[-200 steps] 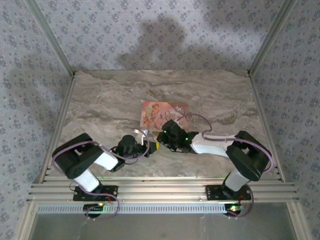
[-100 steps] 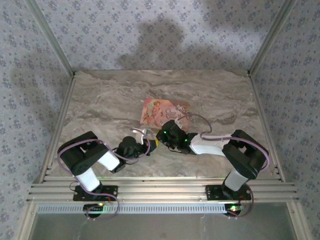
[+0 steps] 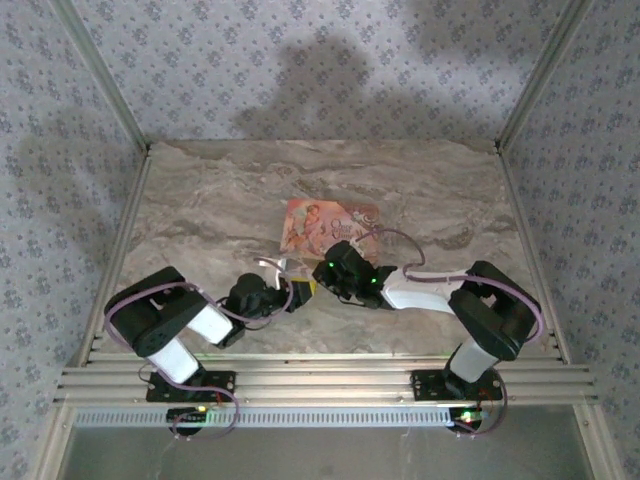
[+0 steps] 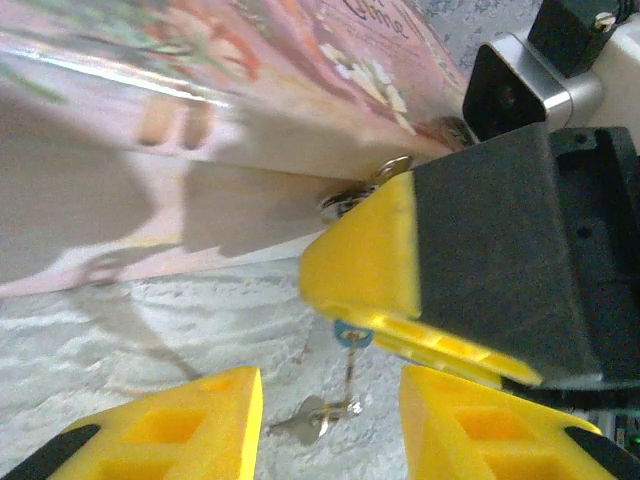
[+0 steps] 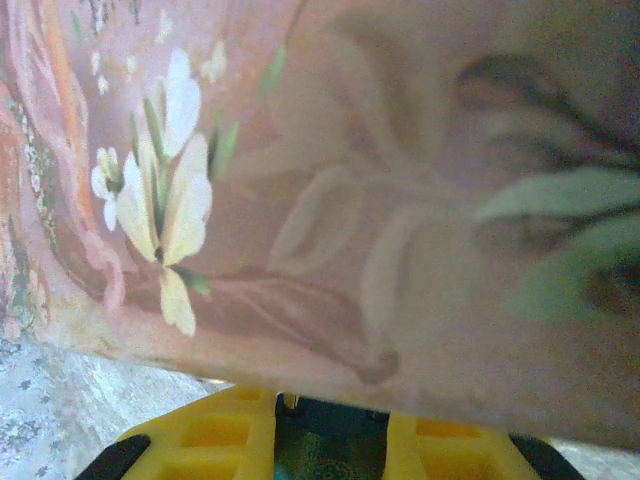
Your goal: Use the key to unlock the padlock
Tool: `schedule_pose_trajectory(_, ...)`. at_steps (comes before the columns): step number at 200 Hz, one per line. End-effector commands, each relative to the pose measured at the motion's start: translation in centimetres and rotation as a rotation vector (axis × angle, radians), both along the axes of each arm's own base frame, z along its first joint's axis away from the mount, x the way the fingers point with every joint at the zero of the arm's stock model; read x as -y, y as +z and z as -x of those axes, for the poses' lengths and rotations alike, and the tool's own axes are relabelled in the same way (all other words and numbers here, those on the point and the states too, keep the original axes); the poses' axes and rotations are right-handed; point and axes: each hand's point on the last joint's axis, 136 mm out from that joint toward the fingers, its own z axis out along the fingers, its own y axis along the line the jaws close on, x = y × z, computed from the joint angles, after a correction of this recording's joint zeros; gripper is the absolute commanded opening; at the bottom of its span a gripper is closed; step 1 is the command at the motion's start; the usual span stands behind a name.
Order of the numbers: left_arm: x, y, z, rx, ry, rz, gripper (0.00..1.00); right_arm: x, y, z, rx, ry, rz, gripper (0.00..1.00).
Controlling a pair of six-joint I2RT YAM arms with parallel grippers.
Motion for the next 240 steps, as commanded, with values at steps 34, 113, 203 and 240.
schedule_pose_trajectory(34,1.1,1.0,2.0,-0.028,-0.125,0.063,0.39,0.9,0.0,0.7,-0.036,-0.002,-0.004,0.00)
schedule_pose_trajectory(113,2.5,1.1,0.9,-0.030,-0.129,0.120,0.33,0.5,0.4,0.7,-0.033,0.010,-0.019,0.00)
schedule_pose_trajectory(203,2.9,0.7,0.1,-0.038,-0.122,0.126,0.19,0.4,0.5,0.8,-0.034,0.008,-0.032,0.00)
schedule_pose_trajectory(240,3.3,0.1,0.0,-0.054,-0.129,0.128,0.20,0.4,0.5,0.8,-0.035,0.007,-0.033,0.00)
